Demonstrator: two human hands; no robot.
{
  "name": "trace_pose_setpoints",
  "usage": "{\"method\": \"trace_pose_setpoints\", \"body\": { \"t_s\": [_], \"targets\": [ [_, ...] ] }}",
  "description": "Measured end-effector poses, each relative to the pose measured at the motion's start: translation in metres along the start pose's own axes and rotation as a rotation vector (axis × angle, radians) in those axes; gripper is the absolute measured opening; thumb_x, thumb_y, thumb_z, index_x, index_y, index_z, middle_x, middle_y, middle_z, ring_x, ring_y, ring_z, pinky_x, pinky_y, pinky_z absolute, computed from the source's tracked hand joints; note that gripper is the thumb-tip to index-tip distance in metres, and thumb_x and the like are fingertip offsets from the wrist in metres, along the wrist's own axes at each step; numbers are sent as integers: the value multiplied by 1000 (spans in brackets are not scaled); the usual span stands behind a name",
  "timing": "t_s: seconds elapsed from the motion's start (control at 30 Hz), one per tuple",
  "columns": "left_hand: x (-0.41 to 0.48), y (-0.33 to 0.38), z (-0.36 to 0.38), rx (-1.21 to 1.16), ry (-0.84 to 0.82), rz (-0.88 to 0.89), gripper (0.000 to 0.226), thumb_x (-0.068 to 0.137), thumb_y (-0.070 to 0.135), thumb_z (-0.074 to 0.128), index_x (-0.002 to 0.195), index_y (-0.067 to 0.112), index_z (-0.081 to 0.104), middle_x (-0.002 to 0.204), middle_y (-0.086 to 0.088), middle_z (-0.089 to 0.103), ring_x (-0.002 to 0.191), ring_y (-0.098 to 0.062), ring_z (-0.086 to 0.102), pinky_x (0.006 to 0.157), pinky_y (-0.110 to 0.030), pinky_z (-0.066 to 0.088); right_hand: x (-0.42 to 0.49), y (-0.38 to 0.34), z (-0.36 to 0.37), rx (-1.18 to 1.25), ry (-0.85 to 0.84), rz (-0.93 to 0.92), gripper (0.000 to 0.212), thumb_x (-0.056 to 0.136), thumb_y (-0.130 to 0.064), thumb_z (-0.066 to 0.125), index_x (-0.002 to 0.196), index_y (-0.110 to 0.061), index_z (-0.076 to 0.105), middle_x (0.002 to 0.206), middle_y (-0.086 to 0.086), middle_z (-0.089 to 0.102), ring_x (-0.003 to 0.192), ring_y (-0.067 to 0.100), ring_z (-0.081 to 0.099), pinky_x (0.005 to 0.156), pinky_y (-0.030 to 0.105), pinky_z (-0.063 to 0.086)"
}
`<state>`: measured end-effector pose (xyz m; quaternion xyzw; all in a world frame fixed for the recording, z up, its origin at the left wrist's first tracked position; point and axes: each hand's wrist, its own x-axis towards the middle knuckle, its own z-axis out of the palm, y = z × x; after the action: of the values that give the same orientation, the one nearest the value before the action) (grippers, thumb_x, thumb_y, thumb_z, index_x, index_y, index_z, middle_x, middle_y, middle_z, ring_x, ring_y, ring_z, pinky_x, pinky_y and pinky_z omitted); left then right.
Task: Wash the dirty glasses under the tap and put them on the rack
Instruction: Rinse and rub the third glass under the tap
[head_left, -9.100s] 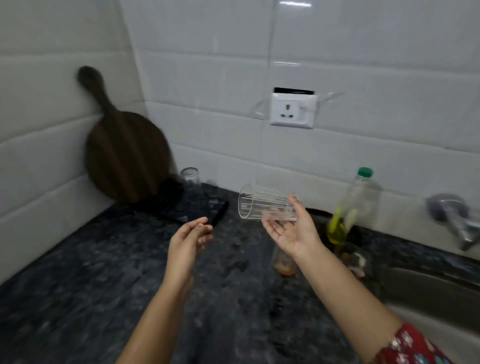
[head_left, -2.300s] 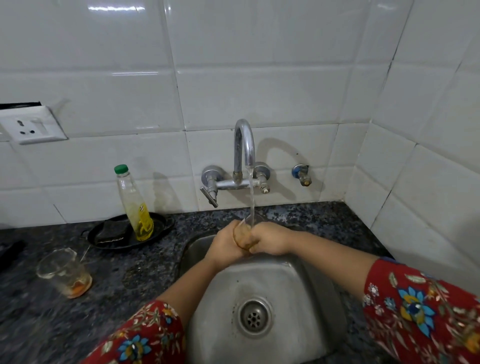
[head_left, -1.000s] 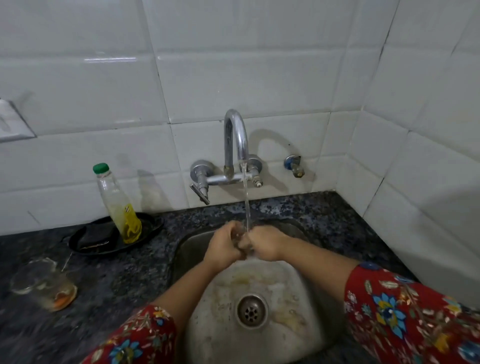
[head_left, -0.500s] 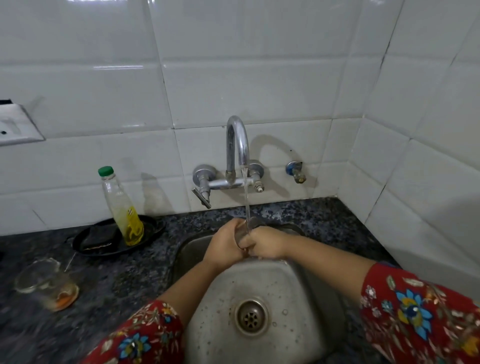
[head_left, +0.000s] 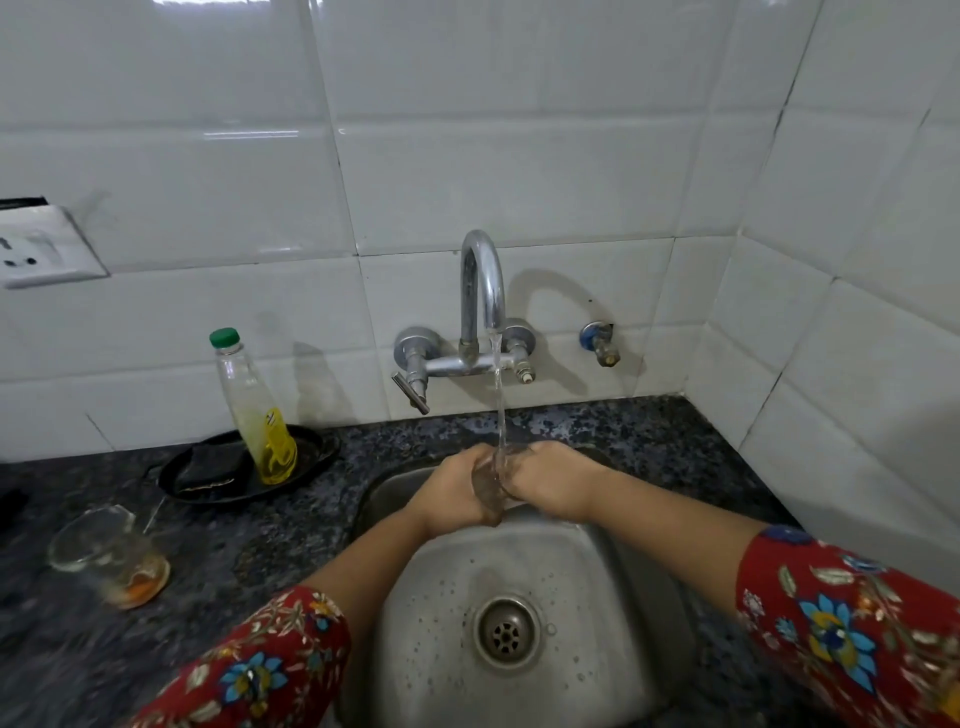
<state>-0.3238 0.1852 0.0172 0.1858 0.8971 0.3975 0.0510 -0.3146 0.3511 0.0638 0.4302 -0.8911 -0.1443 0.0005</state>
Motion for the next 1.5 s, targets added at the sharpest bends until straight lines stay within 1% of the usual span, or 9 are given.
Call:
{"method": "trace_pose_setpoints", "body": {
  "t_s": [0.27, 0.4, 0.57, 0.7, 0.87, 1.0, 1.17, 1.33, 1.5],
  "targets": [
    [-6, -1, -6, -32, -73, 5, 58, 63, 12, 82, 116, 17, 61, 108, 9, 66, 100, -2, 64, 81, -9, 49, 0, -1, 9, 53, 40, -11, 16, 80, -4, 64, 92, -12, 69, 95, 9, 71, 85, 29, 68, 74, 36, 57],
    [-11, 5, -4, -67, 53, -19, 50, 60, 11, 79, 102, 29, 59, 95, 13, 67, 88, 2, 63, 71, -12, 47, 5, -7, 5, 304, -148, 76, 16, 85, -18, 50, 90, -16, 65, 96, 8, 68, 87, 29, 63, 80, 44, 53],
    [-13, 1, -8, -164, -73, 22, 57, 61, -5, 77, 113, 8, 58, 104, 5, 66, 92, 6, 64, 79, -14, 51, 6, -9, 0, 121, -103, 96, 23, 90, -9, 48, 106, -13, 63, 112, 10, 65, 104, 30, 59, 89, 39, 49],
    [-23, -5, -4, -1, -59, -84, 71, 44, 24, 78, 112, 23, 59, 101, 5, 70, 90, -12, 68, 81, -41, 57, 6, -22, 12, 911, -94, 230, 25, 83, -4, 61, 104, -13, 72, 100, -2, 65, 98, 11, 54, 92, 28, 43],
    [-39, 7, -15, 692, -272, -212, 62, 57, 49, 78, 112, 26, 59, 104, 2, 66, 91, -17, 65, 74, -32, 54, -8, -47, 37, 1995, 35, 600, 17, 88, 3, 58, 103, 5, 67, 90, 7, 74, 80, 14, 70, 77, 21, 56],
    [-43, 18, -9, 1176, -479, -268, 59, 68, 43, 75, 120, 21, 57, 110, -1, 64, 99, -21, 61, 78, -33, 41, -10, -74, 58, 2347, -116, 969, 21, 97, -14, 48, 92, -10, 68, 73, 0, 76, 67, 11, 70, 71, 23, 43],
    [-36, 21, -8, 1162, -480, -308, 53, 68, 46, 74, 112, 21, 58, 104, 0, 63, 93, -21, 60, 74, -33, 41, -5, -94, 60, 2254, 155, 1053, 30, 99, -15, 43, 85, -11, 69, 75, 3, 72, 76, 17, 65, 75, 27, 46],
    [-26, 11, -17, 179, -407, -378, 40, 66, 28, 80, 100, 18, 62, 100, -1, 64, 93, -20, 63, 78, -30, 52, -14, -78, 54, 1541, 652, 660, 33, 103, -17, 36, 84, -10, 62, 78, -6, 67, 73, 0, 64, 70, 15, 47],
    [-29, 5, -7, -492, -381, -364, 43, 57, 13, 78, 99, 11, 68, 92, -8, 70, 88, -22, 67, 83, -39, 54, -29, -41, 61, 903, 645, 369, 37, 98, -34, 34, 87, -11, 61, 84, 0, 60, 79, 13, 58, 73, 29, 46]
  ]
}}
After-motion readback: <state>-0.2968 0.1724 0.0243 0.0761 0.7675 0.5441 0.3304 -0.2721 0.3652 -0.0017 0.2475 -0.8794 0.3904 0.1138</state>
